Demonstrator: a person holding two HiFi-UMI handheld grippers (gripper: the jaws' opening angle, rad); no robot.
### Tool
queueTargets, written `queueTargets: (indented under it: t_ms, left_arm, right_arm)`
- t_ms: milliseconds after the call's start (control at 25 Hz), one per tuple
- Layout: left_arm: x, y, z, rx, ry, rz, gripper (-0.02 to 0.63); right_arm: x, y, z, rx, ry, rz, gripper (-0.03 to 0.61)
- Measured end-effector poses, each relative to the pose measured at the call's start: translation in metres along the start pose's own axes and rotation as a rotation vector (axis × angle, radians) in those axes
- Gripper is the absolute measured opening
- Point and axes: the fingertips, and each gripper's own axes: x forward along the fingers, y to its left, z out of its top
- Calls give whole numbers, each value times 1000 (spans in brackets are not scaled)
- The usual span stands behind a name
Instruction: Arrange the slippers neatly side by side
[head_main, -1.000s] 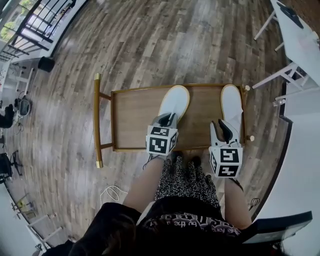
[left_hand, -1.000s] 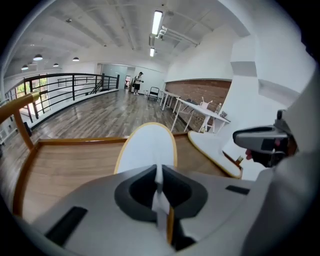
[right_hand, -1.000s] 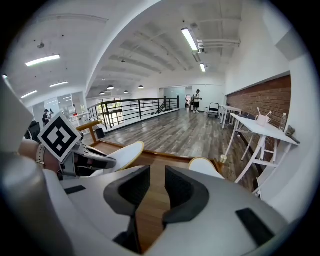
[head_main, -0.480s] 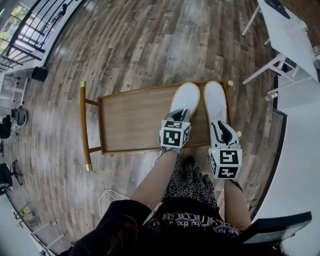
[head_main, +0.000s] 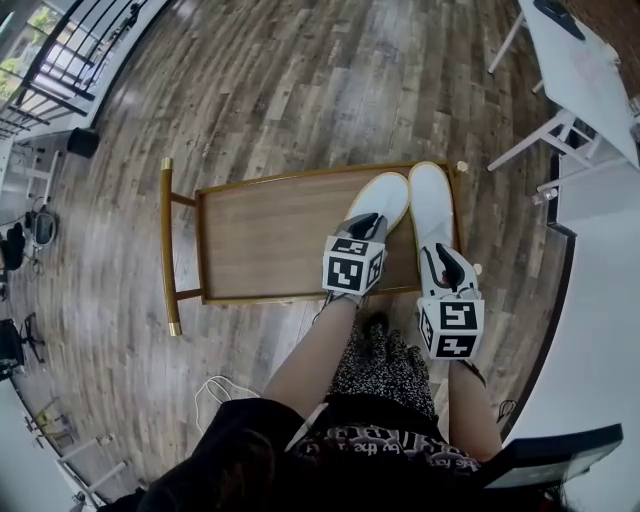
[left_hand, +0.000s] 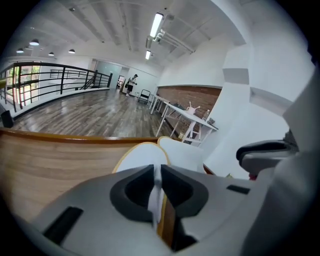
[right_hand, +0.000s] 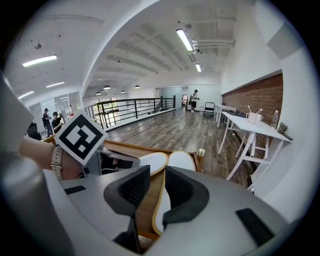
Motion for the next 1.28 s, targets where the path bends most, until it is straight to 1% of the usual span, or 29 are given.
queueTargets:
  t_ms: [80, 200, 240, 280, 360, 400, 440, 600, 720, 800, 880, 1000, 1200, 1240, 1280]
  left_arm:
    - [-10, 4, 2, 16, -10, 3, 34]
    - [-22, 8, 6, 22, -28, -15, 171]
    - [-26, 8, 8, 36, -32, -19, 211]
    - [-30, 9, 8, 60, -32, -15, 222]
    - [-39, 17, 5, 119, -15, 9, 224]
    - [-44, 23, 0, 131, 1, 21, 224]
    - [-51, 30, -6, 122, 20, 27, 224]
    - [-73, 52, -37, -11, 93, 40, 230]
    - [-77, 65, -64, -80, 189, 71, 234]
    - [-76, 68, -74, -117, 239, 80, 233]
    - [-72, 62, -80, -141, 270, 52, 234]
    - [-66, 41, -81, -143, 288, -33, 233]
    - [-59, -4, -72, -125, 269, -190, 233]
    - [-59, -9, -70, -117, 264, -206, 233]
    - [-59, -9, -68, -105, 256, -201, 233]
  right_arm:
    - [1, 0, 1, 2, -1, 2, 92]
    - [4, 2, 1, 8, 0, 9, 93]
    - [5, 3, 0, 9, 2, 12, 94]
    - [6, 4, 0, 9, 2, 15, 92]
    - [7, 7, 1, 3, -1, 23, 94]
    - [8, 9, 2, -1, -3, 28, 94]
    - [8, 11, 2, -4, -4, 34, 94]
    - [10, 13, 3, -3, -3, 43, 93]
    - [11, 13, 4, -15, -7, 40, 94]
    - [11, 15, 7, -41, -14, 36, 92]
    - [11, 17, 9, -54, -20, 35, 94]
    - [10, 20, 9, -53, -19, 37, 92]
    - [12, 21, 6, -47, -10, 34, 92]
    - [12, 21, 6, -47, -10, 34, 92]
    - [12, 22, 7, -47, -12, 34, 92]
